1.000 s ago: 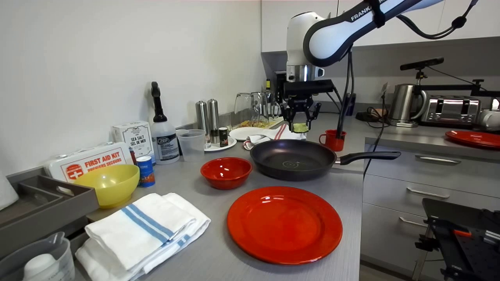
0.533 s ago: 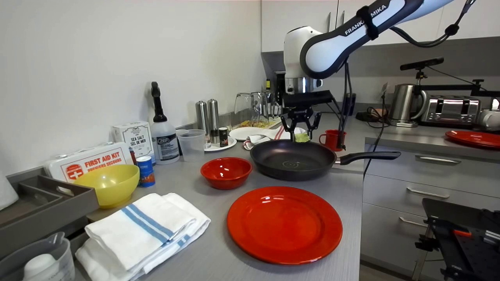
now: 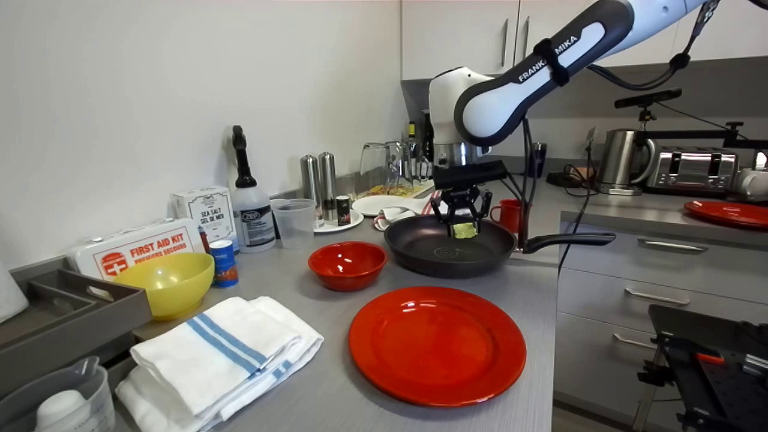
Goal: Wipe the pan with the sponge
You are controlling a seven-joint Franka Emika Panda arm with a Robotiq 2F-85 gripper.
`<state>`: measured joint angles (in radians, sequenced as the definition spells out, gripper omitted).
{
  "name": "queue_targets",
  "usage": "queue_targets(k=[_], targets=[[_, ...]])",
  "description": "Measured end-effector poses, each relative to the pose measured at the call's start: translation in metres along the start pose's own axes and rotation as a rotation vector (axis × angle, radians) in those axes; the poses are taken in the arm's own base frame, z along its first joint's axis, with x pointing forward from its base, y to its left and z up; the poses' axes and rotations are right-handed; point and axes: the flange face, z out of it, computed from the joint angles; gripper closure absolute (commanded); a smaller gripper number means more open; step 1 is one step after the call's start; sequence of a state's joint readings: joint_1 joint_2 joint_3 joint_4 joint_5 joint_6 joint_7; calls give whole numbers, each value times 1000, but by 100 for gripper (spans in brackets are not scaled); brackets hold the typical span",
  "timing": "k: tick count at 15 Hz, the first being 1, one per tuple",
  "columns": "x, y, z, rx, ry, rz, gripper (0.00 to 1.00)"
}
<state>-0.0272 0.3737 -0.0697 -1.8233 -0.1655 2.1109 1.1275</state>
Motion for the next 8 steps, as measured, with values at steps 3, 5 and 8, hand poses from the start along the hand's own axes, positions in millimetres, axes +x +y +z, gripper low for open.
queue_targets(k=[3, 5, 8], targets=[[1, -2, 12, -9, -1, 1, 72], [2, -3, 16, -7, 1, 4, 72], [3, -5, 18, 2, 8, 6, 72]])
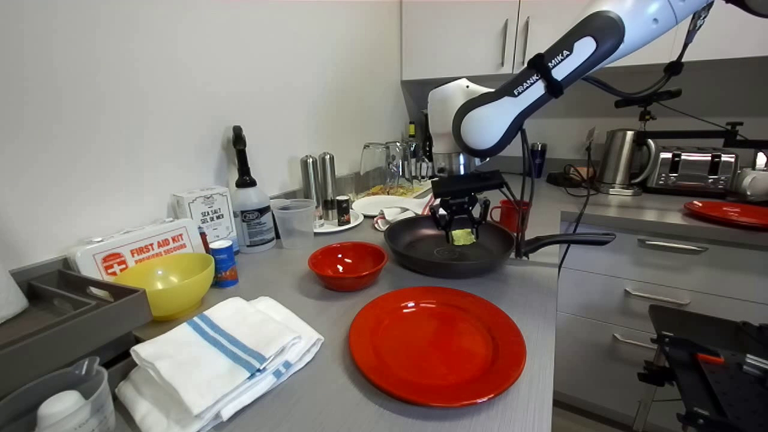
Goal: Wipe the pan with the sponge
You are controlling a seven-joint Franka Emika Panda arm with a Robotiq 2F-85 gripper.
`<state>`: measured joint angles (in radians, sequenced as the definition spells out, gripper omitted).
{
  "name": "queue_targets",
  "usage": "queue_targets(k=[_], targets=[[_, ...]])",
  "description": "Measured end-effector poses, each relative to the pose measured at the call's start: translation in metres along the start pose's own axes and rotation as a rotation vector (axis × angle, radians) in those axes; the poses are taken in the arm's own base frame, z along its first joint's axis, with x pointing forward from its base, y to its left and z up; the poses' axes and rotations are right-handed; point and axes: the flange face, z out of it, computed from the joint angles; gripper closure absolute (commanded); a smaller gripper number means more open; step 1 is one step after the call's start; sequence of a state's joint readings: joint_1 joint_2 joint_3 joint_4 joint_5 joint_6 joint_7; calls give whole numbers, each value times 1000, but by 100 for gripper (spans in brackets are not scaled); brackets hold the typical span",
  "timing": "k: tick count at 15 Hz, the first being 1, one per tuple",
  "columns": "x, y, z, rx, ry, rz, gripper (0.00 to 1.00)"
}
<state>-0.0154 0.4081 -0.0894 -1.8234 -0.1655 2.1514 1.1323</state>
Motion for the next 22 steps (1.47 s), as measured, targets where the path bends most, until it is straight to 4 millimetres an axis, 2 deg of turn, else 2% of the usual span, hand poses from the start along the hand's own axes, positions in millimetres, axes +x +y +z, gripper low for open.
queue_targets(k=[13, 14, 22], targets=[[1, -4, 2, 27, 15, 0, 72], [1, -4, 2, 27, 15, 0, 47], [1, -4, 2, 27, 15, -1, 47]])
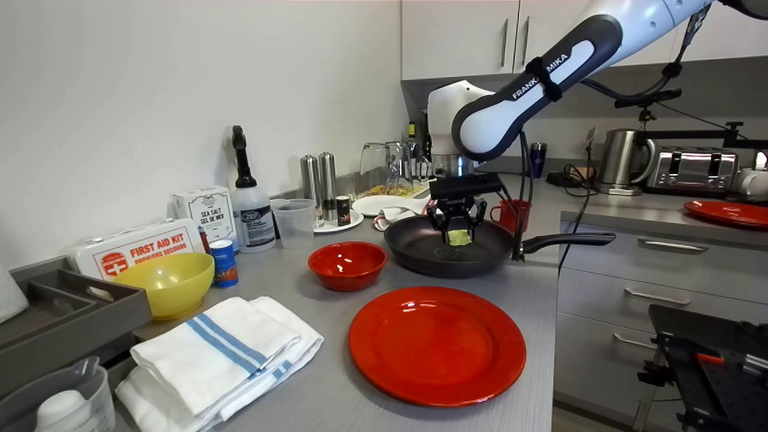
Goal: Wipe the pan with the sponge
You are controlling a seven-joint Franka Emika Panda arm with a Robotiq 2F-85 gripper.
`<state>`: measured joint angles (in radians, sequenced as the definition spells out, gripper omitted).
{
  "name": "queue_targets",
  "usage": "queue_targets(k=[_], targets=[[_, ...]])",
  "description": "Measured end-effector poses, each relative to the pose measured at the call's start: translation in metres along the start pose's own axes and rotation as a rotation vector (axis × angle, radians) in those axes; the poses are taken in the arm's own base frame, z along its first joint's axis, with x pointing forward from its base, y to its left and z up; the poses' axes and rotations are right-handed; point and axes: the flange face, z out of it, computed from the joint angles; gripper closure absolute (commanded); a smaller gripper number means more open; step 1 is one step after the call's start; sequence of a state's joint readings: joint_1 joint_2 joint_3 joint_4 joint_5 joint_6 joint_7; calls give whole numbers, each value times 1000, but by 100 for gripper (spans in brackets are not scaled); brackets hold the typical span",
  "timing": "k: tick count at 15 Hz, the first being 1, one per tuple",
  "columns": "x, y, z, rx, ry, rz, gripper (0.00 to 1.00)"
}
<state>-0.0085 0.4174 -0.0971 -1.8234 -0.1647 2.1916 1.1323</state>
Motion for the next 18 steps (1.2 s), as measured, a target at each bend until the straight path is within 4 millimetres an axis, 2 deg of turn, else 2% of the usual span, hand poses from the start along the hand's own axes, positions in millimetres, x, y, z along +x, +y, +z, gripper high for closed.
queue_targets(k=[9, 10, 14, 18], targets=[[0, 0, 0, 0, 0, 0, 47], [0, 0, 0, 0, 0, 0, 72], [1, 1, 2, -3, 0, 2, 72], [6, -1, 18, -6, -2, 12, 72]])
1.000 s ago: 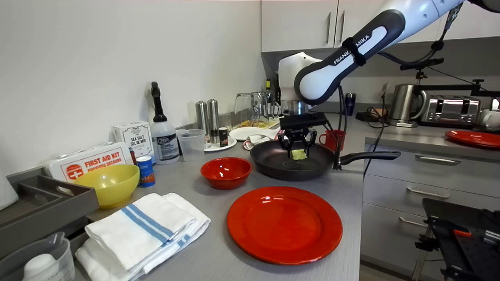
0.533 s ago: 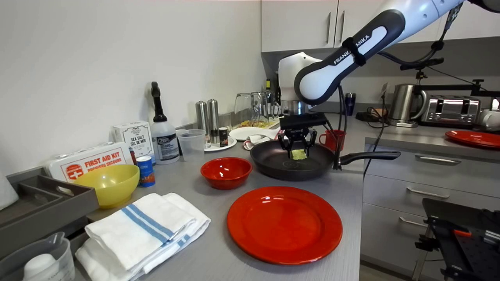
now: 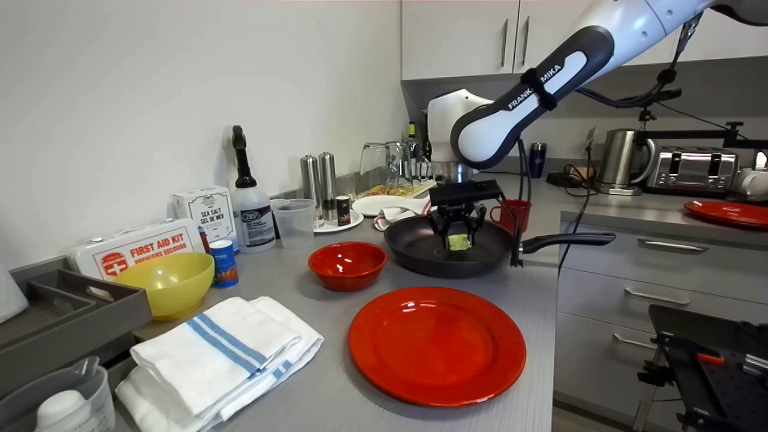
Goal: Wipe the pan with the sponge
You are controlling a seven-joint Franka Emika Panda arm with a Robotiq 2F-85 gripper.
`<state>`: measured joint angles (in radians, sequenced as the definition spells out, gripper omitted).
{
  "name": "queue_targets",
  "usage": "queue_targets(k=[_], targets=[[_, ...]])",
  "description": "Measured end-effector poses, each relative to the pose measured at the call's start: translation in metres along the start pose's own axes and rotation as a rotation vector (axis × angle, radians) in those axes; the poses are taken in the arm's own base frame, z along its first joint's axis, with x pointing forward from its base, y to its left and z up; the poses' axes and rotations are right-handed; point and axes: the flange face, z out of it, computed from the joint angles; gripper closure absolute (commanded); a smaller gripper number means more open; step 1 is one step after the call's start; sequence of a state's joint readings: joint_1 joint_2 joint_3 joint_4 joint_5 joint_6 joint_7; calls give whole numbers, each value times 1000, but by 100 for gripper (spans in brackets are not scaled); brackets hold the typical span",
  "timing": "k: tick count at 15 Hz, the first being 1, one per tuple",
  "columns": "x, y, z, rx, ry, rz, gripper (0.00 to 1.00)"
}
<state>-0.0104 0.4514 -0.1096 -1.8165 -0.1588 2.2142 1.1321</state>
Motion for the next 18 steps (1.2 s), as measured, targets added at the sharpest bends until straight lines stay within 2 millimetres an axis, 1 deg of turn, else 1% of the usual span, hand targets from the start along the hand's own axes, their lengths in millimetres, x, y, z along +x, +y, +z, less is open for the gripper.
queue_targets(k=[3, 8, 12, 18], targets=[[6, -7, 14, 47, 9, 17, 72], [17, -20, 15, 124, 27, 48, 72], [23, -26, 15, 134, 37, 54, 72], [38, -33, 16, 144, 85, 73, 72]])
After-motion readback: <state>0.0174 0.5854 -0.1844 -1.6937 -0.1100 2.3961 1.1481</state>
